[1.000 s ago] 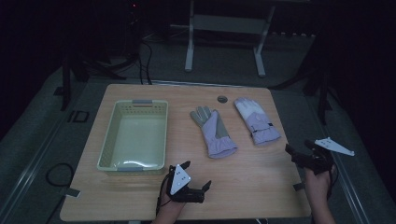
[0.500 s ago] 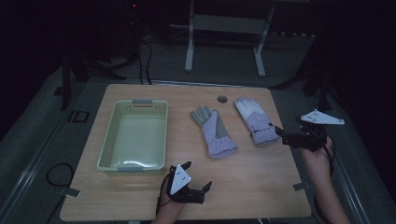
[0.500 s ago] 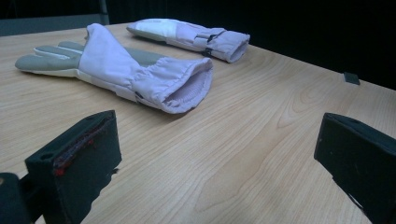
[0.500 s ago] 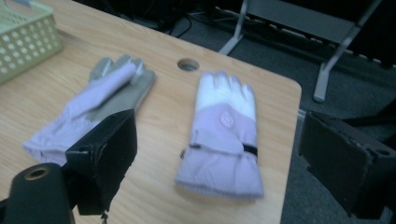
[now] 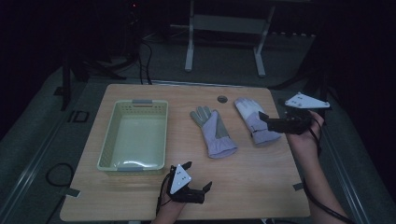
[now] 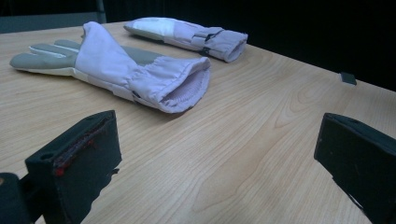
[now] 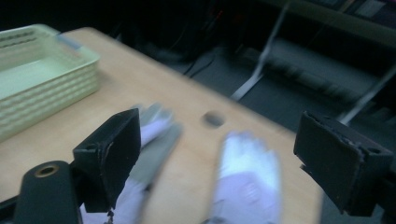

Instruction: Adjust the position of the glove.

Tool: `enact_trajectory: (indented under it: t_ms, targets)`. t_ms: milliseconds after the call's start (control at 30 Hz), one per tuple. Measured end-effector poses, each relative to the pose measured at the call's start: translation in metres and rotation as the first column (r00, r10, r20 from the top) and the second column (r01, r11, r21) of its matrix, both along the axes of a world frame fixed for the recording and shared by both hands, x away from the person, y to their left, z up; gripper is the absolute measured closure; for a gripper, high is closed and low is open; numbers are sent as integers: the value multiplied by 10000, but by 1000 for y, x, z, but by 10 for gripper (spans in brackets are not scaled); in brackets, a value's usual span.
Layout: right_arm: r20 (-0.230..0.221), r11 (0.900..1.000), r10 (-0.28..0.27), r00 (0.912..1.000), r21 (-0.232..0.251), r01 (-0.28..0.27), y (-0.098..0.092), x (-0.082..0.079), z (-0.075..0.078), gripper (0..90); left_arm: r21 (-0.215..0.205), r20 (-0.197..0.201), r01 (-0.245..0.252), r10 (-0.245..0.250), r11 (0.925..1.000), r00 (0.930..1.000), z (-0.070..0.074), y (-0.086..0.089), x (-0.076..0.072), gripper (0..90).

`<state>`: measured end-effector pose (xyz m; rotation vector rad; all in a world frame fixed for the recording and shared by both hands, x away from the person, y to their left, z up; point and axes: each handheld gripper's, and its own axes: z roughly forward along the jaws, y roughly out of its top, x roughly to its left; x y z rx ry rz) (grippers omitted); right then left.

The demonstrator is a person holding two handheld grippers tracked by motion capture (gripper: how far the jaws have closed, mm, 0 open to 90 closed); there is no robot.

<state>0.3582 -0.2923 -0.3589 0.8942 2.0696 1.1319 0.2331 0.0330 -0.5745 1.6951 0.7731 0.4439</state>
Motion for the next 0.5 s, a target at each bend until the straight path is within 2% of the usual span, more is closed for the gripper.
enact_trajectory:
  t_ms: [33, 67, 100, 167, 200, 233, 267, 367, 400, 433, 467, 500]
  targets:
    - [-839, 9990, 168, 9963, 435, -132, 5, 8, -1, 151, -39, -15, 1, -1, 10000, 10000, 0, 0, 0, 7]
    - [-839, 9990, 168, 9963, 435, -132, 5, 8, -1, 151, -39, -15, 1, -1, 10000, 10000, 0, 0, 0, 7]
    - [-1431, 9940, 598, 9879, 996, -458, 10, 16, -4, 140, -37, -28, 18, -18, 10000, 10000, 0, 0, 0, 7]
    - [-2093, 9938, 503, 9766, 1074, -282, 18, 26, -9, 119, -8, -28, 36, -36, 10000, 10000, 0, 0, 0, 7]
    - [-2093, 9938, 503, 9766, 1074, -282, 18, 26, -9, 119, -8, -28, 36, -36, 10000, 10000, 0, 0, 0, 7]
    - [-2324, 9976, 104, 9726, 685, 57, 30, 34, -14, 104, -26, -18, 29, -29, 10000, 10000, 0, 0, 0, 7]
    - [-2429, 9979, 15, 9701, 630, 142, 36, 37, -18, 104, -14, -15, 45, -45, 10000, 10000, 0, 0, 0, 7]
    - [-3002, 9969, 556, 9522, 691, -364, 52, 48, -30, 104, -23, -11, 60, -60, 10000, 10000, 0, 0, 0, 7]
    - [-3002, 9969, 556, 9522, 691, -364, 52, 48, -30, 104, -23, -11, 60, -60, 10000, 10000, 0, 0, 0, 7]
    - [-3331, 9966, 737, 9400, 598, -570, 62, 57, -40, 132, -50, -29, 77, -77, 10000, 10000, 0, 0, 0, 7]
    - [-3331, 9966, 737, 9400, 598, -570, 62, 57, -40, 132, -50, -29, 77, -77, 10000, 10000, 0, 0, 0, 7]
    - [-3571, 9959, 813, 9305, 664, -616, 70, 65, -50, 166, -57, -32, 82, -82, 10000, 10000, 0, 0, 0, 7]
